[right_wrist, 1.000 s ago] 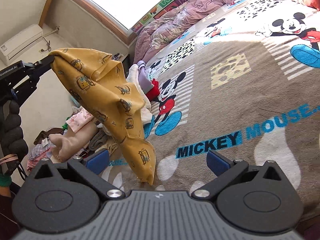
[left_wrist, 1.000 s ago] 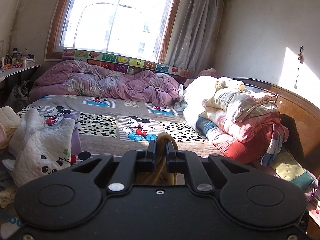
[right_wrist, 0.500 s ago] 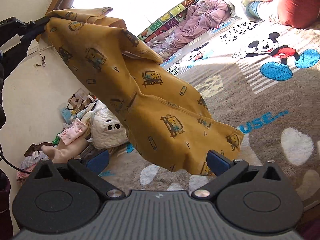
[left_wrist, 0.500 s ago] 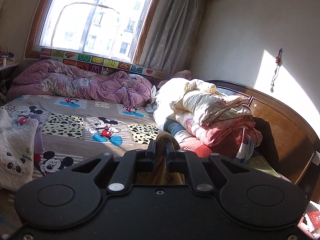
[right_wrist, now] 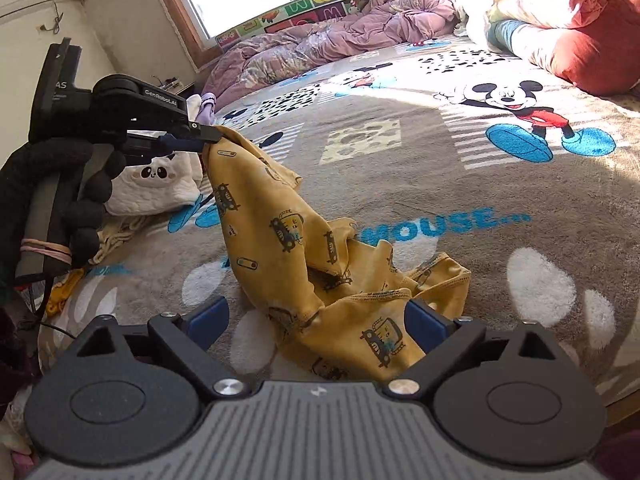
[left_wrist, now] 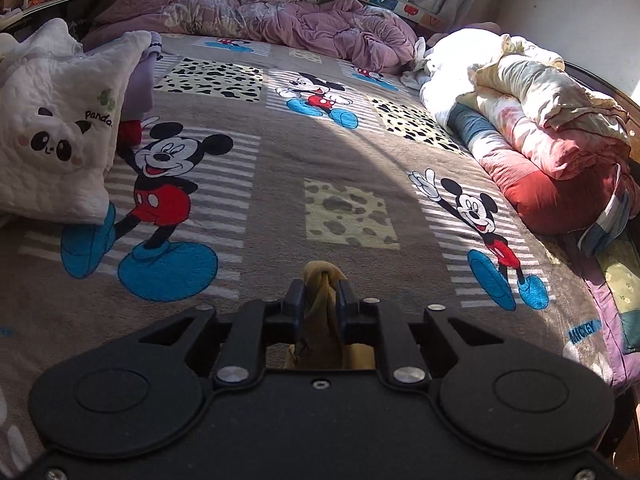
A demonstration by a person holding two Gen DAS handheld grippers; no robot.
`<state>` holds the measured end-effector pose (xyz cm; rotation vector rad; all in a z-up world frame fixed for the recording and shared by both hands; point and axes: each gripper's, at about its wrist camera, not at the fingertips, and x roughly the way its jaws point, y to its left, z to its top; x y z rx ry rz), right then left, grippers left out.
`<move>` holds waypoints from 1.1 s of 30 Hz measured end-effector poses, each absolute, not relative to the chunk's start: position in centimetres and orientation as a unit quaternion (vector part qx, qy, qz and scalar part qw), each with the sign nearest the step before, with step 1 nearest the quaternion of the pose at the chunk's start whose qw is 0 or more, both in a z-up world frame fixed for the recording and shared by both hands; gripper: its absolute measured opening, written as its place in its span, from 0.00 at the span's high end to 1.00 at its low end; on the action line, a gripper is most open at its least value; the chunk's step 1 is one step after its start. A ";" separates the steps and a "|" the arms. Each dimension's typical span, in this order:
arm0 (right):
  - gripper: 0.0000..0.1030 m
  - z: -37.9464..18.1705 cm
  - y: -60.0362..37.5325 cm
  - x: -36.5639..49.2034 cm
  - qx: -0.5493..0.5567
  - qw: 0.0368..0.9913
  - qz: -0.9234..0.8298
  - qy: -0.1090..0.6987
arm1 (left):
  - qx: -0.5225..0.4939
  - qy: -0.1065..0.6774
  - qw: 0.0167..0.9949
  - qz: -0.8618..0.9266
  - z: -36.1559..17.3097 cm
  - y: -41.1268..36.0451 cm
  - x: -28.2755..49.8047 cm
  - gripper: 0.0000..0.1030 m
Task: Fold clothes
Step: 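Lift the yellow shirt with the left gripper and carry it onto the bed, then lower the yellow shirt onto the blanket and open the left gripper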
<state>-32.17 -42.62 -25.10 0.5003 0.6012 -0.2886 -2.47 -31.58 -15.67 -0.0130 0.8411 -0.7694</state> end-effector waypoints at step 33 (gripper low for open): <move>0.88 -28.4 -48.6 -26.9 0.170 0.910 -0.193 0.325 | -0.092 0.488 0.769 -0.403 -27.8 -28.7 -3.6 0.93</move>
